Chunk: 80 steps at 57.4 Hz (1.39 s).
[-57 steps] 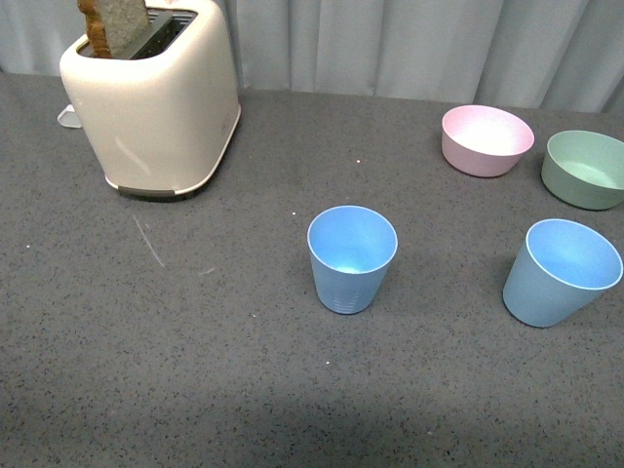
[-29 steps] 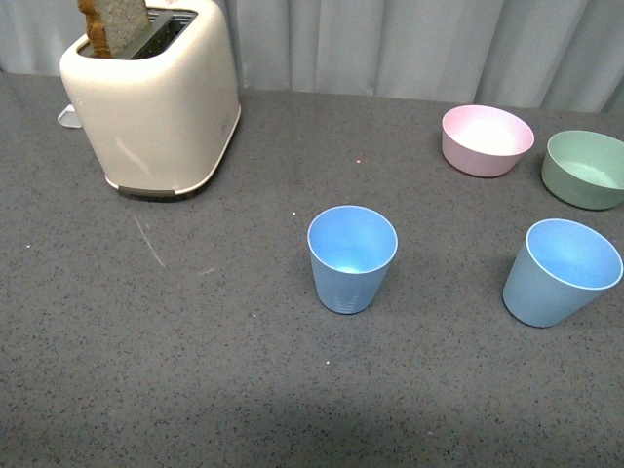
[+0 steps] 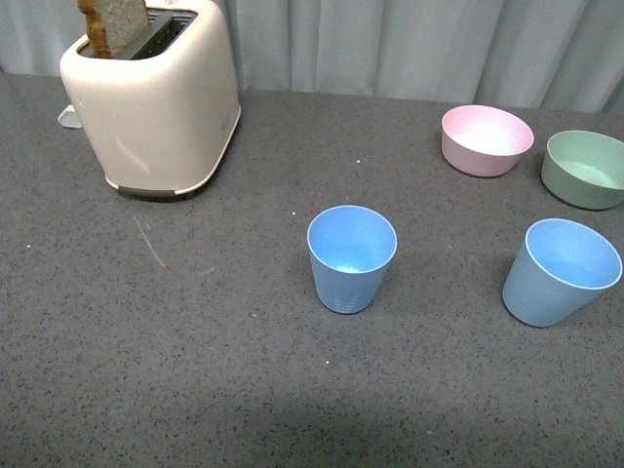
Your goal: Stack blue cups with both arms
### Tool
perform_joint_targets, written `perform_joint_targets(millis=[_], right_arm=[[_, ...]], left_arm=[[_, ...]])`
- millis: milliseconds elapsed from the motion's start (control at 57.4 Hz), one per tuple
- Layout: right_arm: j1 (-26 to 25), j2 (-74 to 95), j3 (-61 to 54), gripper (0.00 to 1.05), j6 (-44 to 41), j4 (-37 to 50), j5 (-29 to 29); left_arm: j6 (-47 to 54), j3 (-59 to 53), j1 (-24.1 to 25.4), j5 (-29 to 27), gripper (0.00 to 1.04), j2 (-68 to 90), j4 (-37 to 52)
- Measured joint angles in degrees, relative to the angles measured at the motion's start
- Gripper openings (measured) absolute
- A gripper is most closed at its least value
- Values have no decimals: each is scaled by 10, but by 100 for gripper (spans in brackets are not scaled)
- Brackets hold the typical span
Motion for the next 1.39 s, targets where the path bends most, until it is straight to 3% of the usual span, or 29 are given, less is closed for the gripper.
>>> perform_joint_targets(millis=[104,174,279,366,470,557,1010,1114,1393], right_arm=[[-1,1,0,95,-2,-2,-3],[-12,65,26,95,-82,-48,-38],[-18,225,56,95,-101,31,-33],[-18,348,87,95,-87,86,-30],[-10,487,129,95,-71,136,-22],[5,643,187,95,-62,145,17],[23,1009,417,95,52,26,27],[24,1042,438,84,69,10,30],[29,1072,463,43,105,-10,30]], left_arm=[[0,0,0,0,45,0,0],[0,0,0,0,64,0,0],[0,0,0,0,87,0,0],[0,0,0,0,99,0,0],[1,0,0,0,98,0,0],[1,0,0,0,98,0,0],[1,0,0,0,98,0,0],[1,0,0,0,98,0,0],[1,0,0,0,98,0,0]])
